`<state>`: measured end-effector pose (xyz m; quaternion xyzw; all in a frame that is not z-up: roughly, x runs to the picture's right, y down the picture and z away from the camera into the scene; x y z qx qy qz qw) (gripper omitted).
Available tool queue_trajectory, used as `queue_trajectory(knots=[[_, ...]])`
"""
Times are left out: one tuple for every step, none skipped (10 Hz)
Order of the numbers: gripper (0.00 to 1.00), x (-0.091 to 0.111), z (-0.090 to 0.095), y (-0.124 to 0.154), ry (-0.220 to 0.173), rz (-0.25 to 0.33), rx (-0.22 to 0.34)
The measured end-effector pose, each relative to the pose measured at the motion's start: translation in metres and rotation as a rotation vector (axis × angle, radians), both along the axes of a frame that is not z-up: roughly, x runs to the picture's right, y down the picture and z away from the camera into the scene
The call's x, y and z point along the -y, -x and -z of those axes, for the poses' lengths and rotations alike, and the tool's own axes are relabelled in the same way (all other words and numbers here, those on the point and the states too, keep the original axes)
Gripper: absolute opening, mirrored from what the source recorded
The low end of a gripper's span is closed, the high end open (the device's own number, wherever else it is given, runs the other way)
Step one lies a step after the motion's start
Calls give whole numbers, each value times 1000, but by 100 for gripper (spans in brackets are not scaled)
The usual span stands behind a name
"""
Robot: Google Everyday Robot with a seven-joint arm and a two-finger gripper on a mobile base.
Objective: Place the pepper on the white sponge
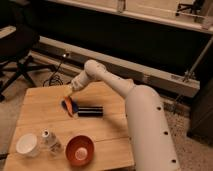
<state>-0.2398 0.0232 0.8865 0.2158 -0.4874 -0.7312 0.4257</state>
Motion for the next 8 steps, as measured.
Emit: queue_trajectory(knots=[[22, 2, -2, -1, 2, -1, -3], [33, 2, -5, -3, 7, 0, -6], [43, 2, -7, -6, 11, 0, -10], [56, 0, -9, -10, 16, 0, -15], [63, -1, -10, -11, 19, 0, -17], [73, -4, -12, -14, 28, -2, -27], [78, -8, -14, -15, 40, -7, -40], [80, -17, -17, -15, 69, -12, -61]])
